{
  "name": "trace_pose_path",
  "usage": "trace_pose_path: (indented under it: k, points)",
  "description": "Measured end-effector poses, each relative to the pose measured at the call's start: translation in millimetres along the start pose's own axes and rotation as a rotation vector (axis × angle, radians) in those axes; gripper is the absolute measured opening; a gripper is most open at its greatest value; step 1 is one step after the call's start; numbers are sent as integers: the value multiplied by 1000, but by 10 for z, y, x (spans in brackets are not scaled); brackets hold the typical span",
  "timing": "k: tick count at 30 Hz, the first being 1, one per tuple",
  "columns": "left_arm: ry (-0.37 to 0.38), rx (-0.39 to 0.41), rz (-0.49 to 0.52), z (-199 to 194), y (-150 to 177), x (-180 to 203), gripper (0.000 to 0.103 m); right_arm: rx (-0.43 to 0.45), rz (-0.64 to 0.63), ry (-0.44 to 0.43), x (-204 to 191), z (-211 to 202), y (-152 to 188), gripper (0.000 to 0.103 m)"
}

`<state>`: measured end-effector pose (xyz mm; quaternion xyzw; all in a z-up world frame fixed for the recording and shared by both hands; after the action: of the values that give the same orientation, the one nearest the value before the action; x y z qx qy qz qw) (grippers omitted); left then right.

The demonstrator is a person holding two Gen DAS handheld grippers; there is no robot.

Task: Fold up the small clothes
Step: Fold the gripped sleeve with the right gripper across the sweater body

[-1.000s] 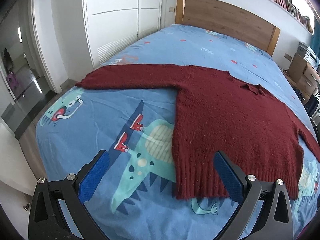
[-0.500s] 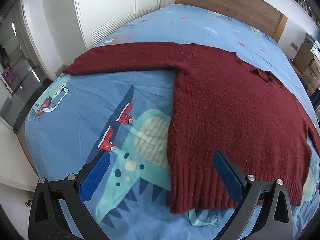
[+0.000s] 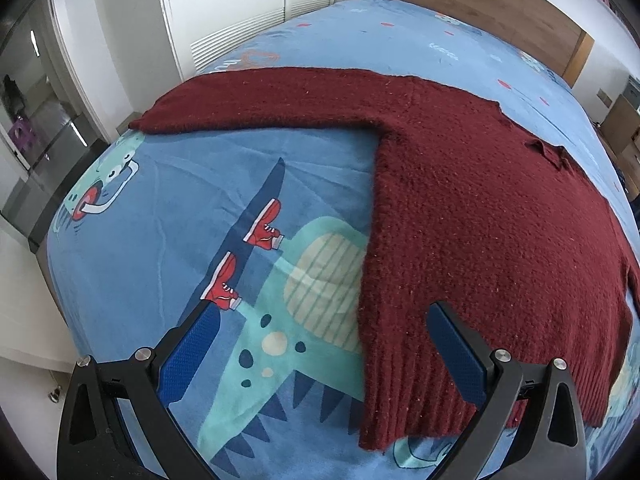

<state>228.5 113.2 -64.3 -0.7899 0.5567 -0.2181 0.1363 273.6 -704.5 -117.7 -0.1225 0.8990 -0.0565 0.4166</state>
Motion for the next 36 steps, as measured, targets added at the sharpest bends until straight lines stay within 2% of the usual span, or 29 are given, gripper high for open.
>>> trace_pose_path:
  k: [5,7,14,21,27,32,36]
  points:
    - [-8,6,-15,11,-13,-76,102,-6,-108,-14,-486,-46,69,9]
    - [10,3,-35,23,-26,-117,102,-29,-144,-36,-715,-48,155,9]
    - [80,34,-63,-86,-108,-252,102,-155,-214,-161,-1621,4,733,9]
    - [123,64,-103,-216,-124,-558,102,-298,-276,-289,-2560,113,1631,9]
    - [136,89,-146,-315,-145,-911,102,-405,-408,-397,-3385,61,2553,9]
    - [141,111,-182,-354,-211,-1203,102,-481,-538,-446,-3823,38,3418,10]
    - [137,126,-205,-375,-247,-1410,102,-545,-610,-446,-3912,144,4077,10]
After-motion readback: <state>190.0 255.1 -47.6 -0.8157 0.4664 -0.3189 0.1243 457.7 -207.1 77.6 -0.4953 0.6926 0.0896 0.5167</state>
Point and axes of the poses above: each gripper's, at about its wrist camera, not at the fingertips, and z roughly the way its jaws point, x to its right, y to its underside, the point moved 3 cm from there along z, roughly the way its jaws point, and after that the axes turned 9 degrees about y, right-handed, at the moved point
